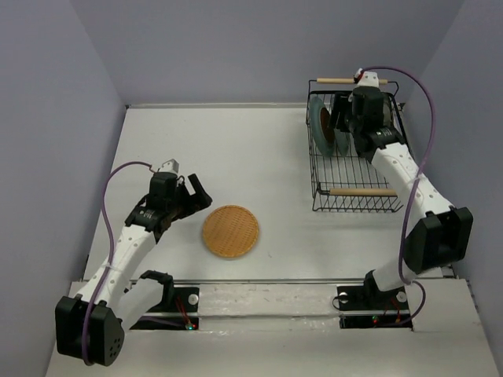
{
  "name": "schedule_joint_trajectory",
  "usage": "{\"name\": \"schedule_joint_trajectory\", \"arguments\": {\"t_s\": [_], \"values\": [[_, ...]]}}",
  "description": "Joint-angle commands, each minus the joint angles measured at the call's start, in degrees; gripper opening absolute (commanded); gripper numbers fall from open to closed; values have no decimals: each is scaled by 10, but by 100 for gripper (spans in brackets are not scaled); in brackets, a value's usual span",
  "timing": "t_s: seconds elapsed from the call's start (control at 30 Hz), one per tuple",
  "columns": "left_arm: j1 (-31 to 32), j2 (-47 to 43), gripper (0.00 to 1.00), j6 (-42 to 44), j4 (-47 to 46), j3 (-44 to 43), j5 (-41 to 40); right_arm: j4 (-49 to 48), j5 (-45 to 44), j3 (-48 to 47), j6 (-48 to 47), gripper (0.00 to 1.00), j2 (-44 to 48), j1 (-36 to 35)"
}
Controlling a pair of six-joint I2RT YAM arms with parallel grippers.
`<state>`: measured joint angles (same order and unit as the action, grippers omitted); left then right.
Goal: Load the plates into the dish rack
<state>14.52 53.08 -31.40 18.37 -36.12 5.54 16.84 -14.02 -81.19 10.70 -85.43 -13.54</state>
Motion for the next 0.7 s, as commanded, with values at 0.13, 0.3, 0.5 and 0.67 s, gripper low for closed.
{"name": "schedule_joint_trajectory", "arguments": {"t_s": [0.13,0.3,0.5,0.67], "values": [[11,-32,99,48,-58,-8,-13,45,-109,-89,-68,67,-111,3],[12,-35,99,58,-87,5,11,64,-126,-158,-84,67,-177,3],[12,-52,99,62,-96,9,35,67,-156,-184,-54,16,-222,16],[17,-58,99,62,-99,10,47,67,-158,-177,-22,7,-210,37]]}}
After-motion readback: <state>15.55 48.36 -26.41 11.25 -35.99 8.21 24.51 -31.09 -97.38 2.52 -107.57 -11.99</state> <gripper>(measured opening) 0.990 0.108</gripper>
